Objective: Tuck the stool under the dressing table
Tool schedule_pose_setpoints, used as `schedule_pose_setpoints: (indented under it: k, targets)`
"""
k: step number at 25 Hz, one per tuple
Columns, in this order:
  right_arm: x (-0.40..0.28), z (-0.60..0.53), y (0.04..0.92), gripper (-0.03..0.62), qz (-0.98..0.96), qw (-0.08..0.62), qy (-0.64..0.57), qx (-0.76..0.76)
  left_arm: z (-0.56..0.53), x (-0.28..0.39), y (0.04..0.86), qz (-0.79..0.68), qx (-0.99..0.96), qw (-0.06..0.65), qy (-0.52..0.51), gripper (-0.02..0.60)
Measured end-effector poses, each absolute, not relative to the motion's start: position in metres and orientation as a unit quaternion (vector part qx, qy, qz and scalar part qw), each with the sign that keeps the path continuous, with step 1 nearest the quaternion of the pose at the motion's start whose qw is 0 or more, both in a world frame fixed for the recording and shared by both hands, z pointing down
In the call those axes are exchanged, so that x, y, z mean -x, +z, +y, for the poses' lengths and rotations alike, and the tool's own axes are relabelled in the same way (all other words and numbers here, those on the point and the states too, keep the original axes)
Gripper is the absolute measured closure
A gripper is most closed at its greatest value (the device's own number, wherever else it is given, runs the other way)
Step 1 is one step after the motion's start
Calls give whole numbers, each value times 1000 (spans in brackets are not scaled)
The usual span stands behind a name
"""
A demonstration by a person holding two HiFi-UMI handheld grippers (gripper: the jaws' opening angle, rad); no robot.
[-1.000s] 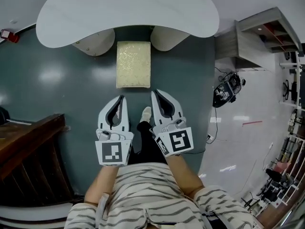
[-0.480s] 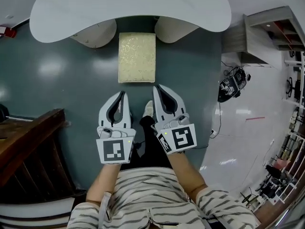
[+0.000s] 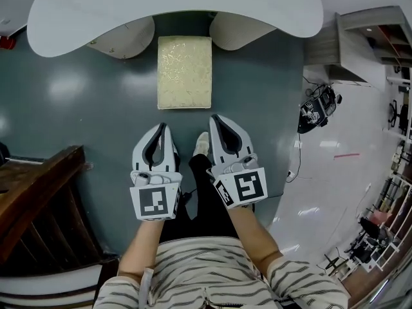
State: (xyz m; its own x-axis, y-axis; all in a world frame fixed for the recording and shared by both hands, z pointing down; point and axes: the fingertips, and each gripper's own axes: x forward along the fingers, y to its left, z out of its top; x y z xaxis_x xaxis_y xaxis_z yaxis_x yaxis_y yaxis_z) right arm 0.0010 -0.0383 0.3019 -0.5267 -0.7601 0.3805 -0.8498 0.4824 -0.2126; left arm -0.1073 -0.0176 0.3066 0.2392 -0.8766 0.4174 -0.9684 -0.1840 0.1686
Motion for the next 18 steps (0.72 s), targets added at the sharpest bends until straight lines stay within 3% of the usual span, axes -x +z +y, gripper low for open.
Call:
schedule_pose_setpoints:
  k: [18]
  targets:
    - [-13, -62, 404, 589, -831, 138, 221, -491, -41, 105, 409, -610, -746, 232, 135, 575]
